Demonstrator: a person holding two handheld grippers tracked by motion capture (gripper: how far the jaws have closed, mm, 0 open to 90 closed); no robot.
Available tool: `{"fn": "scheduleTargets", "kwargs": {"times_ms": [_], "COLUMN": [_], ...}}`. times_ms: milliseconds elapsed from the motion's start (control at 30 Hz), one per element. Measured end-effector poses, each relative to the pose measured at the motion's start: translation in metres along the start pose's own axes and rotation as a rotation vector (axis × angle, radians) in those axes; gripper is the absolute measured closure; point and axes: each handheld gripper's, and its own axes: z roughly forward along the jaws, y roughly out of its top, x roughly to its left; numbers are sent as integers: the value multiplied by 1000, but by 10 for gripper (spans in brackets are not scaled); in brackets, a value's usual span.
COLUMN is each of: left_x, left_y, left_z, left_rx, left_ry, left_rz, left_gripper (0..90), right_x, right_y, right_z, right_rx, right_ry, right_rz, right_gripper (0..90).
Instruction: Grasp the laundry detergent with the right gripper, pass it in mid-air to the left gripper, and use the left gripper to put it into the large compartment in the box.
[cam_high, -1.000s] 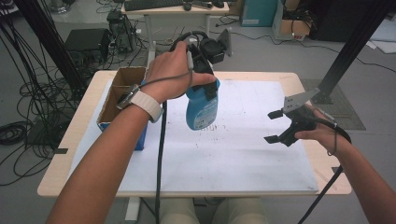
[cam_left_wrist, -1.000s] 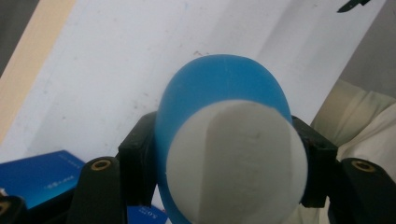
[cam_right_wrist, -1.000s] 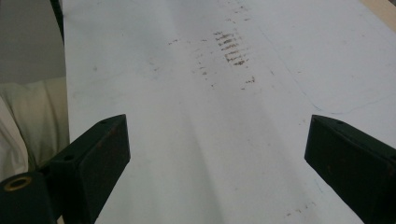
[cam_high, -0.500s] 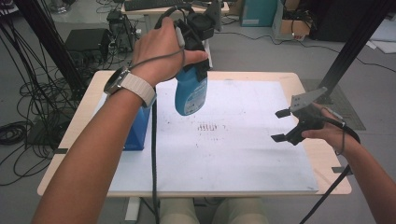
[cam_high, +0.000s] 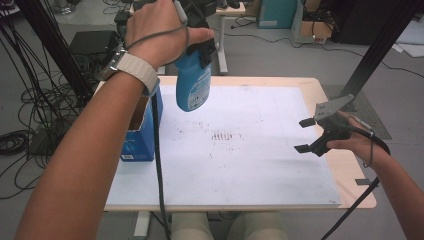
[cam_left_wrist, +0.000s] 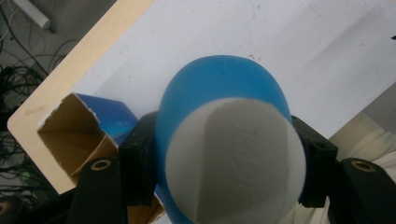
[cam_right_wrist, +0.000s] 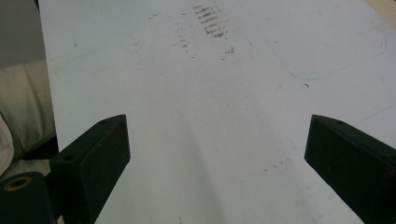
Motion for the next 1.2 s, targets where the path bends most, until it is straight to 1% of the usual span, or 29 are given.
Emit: {"fn": "scheduleTargets", "kwargs": {"times_ms": [67,100,133,267,367,400,433,533,567,600,667,700,833,867,1000,1033,1133,1200], "left_x": [3,6,8,18,25,28,31,36,39,41,44,47,54,56,64,65,70,73], "left_y": [-1,-1,-2,-7,-11,-12,-13,-16,-16,-17,-19,-21,-25,-27,-32,-33,-37,-40], "left_z": [-2,-4,-6,-13,-18,-20,-22,-27,-28,-30,-32,-34,-38,-40,-43,-44,-46,-48], "left_rx": [-6,-7,-7,-12,-5,-6,-4,-3,-3,1,-5,-1,-7,-8,-10,-12,-20,-17], "left_ry": [2,3,5,23,38,46,50,64,65,70,77,77,84,85,99,108,113,119], "left_rz": [-14,-24,-41,-108,-132,-147,-150,-173,-176,-189,-215,-222,-262,-280,-315,-328,-355,-371], "left_gripper": [376,376,376,376,376,376,376,376,376,376,376,376,376,376,376,376,376,376], "right_x": [-2,-1,-3,-3,-5,-4,-5,-5,-7,-7,-7,-9,-9,-9,-11,-10,-11,-11], "right_y": [-2,-2,-2,-4,-5,-5,-6,-6,-7,-7,-7,-8,-9,-9,-11,-11,-13,-14], "right_z": [0,-1,-1,-2,-3,-4,-4,-5,-4,-5,-5,-5,-5,-6,-6,-6,-7,-7], "right_rx": [-1,3,0,3,0,6,3,8,1,4,8,3,8,12,9,12,12,15], "right_ry": [-6,-9,-9,-12,-13,-15,-15,-18,-15,-18,-19,-16,-16,-18,-20,-21,-22,-22], "right_rz": [3,19,9,23,15,31,24,36,21,26,42,31,40,48,38,45,50,59], "right_gripper": [69,69,69,69,69,69,69,69,69,69,69,69,69,69,69,69,70,73]}}
